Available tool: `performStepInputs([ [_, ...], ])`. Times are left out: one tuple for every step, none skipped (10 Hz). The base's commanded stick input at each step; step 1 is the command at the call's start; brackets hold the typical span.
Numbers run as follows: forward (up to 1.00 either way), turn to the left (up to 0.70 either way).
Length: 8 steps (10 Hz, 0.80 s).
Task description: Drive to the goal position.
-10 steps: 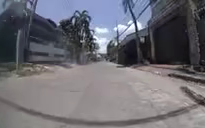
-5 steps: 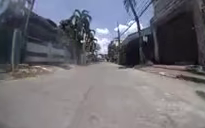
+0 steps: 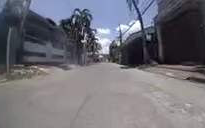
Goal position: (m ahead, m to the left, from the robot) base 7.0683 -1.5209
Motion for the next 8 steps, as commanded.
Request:
performStepInputs([
  [0.85, -0.34],
  [0.85, -0.34],
  [0.85, -0.34],
  [0.85, -0.34],
  [0.85, -0.34],
  [0.85, -0.34],
  [0.85, -0.34],
  [0.85, -0.34],
])
